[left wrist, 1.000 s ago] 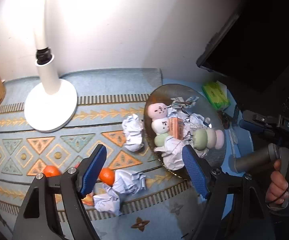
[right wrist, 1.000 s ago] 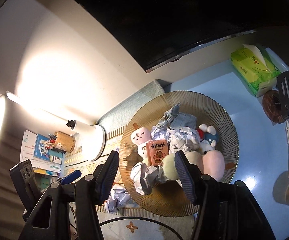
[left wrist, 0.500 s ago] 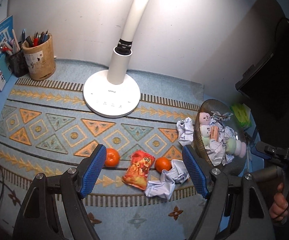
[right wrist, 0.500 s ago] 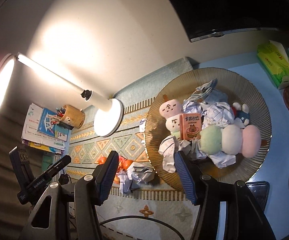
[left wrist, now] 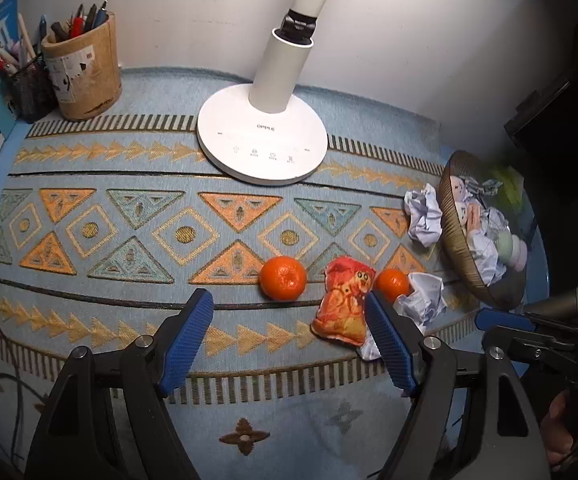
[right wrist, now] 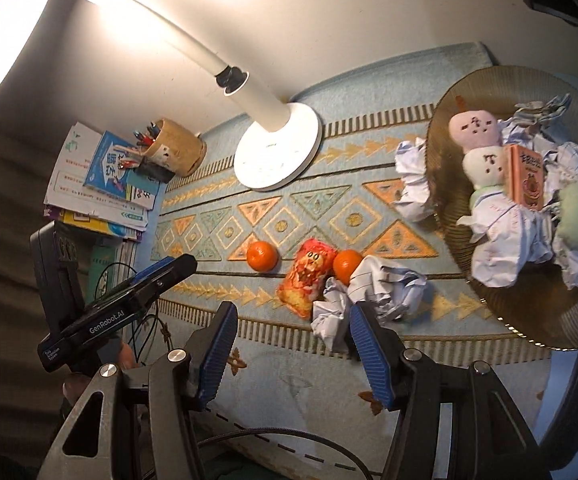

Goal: Organize objects
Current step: 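Move both grippers back toward the tangerines and orange snack bag, then grasp a tangerine with the left gripper while the right grasps the orange snack bag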

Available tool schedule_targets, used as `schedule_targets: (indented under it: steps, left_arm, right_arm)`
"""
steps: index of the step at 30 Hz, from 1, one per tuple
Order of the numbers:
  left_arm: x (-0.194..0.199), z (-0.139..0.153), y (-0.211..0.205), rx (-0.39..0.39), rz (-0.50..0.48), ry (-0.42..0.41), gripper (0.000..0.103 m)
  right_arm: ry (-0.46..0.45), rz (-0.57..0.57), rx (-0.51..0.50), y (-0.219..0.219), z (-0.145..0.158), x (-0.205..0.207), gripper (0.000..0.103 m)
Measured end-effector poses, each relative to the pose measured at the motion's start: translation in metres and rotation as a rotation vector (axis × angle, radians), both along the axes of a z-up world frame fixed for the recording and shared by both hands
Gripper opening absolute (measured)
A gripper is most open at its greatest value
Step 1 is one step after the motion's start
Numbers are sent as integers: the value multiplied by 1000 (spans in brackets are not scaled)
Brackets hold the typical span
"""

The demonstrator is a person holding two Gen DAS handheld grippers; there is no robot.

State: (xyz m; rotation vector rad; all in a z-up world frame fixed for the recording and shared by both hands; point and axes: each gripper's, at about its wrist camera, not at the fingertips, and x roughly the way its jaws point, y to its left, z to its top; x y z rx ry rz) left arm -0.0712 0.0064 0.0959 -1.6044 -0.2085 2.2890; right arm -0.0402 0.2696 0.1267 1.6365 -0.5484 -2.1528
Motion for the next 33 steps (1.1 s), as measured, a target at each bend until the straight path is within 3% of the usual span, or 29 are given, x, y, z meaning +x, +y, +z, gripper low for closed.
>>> schedule_targets:
  steps: [5,11,13,21,26,30,33]
  left_arm:
    - [-8,-24,-1,-22,-132,-46,77]
    - [-18,-40,15,-76,-311,-14,75]
    - [-25,-47,20,-111,-335,-1,73]
    - [-42,-71,19,-72,-391,-42,71]
    - [-38,-75,23,-60,-432,-13,71]
    - [-39,-75,30,-64,-451,13,58]
    - [-39,-74,33,-62,-467,21,47]
  right_arm:
    - [-56,29,19,-45,-33,-5,57]
    - [-88,-11,86,-71,-65,-15,57]
    - [-97,-42,120,-75,-73,-21,57]
    - [-192,-171,176,-70,-105,-42,57]
    - [-252,-228,130,-60,-118,-50,57]
    - [-265,-243,122,-60,-119,-58,57]
    - [-248,-218,216,-75,-117,-67,57]
